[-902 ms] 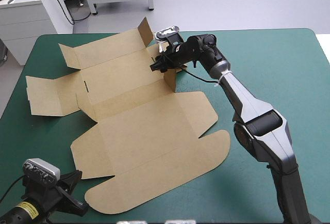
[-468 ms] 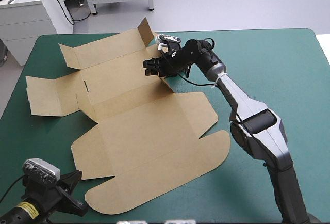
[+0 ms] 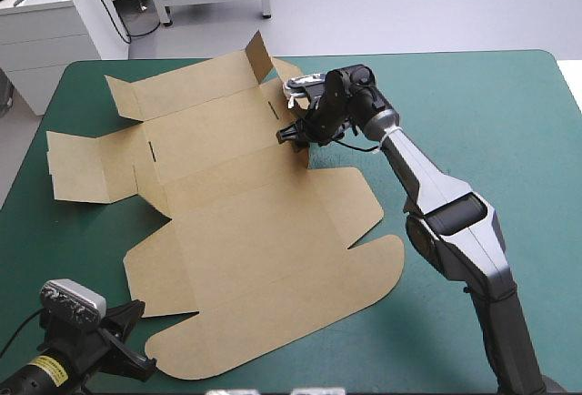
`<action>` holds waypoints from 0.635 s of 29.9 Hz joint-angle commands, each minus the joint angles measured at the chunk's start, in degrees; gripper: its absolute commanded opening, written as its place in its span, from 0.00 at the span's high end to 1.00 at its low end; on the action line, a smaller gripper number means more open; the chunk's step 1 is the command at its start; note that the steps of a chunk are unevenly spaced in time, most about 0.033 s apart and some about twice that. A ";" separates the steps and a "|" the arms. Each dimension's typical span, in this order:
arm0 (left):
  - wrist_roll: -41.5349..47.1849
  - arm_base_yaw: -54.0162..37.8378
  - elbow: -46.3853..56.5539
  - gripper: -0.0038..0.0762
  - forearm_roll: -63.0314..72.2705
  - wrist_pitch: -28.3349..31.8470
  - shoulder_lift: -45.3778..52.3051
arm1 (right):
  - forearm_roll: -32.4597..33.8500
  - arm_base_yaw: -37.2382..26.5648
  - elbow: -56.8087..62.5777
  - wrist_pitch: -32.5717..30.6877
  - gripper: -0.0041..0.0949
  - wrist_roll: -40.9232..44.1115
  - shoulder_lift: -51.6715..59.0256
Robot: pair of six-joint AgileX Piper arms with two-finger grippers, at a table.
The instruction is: Fold the box
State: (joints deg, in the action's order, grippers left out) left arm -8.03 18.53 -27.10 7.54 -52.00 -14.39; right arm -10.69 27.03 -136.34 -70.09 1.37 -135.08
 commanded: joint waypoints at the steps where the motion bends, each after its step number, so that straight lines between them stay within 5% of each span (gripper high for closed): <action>1: 0.11 0.22 -1.41 0.96 1.00 3.52 -0.60 | 3.64 -0.44 -4.12 -0.72 0.46 -1.37 6.88; 19: 0.11 0.22 -1.41 0.96 1.00 3.52 -0.60 | 0.47 -0.44 -5.25 -1.06 0.64 -1.96 4.09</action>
State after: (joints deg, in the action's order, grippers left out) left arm -8.03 18.53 -27.10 7.54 -52.00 -14.39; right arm -8.39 26.81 -139.94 -71.34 0.00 -134.73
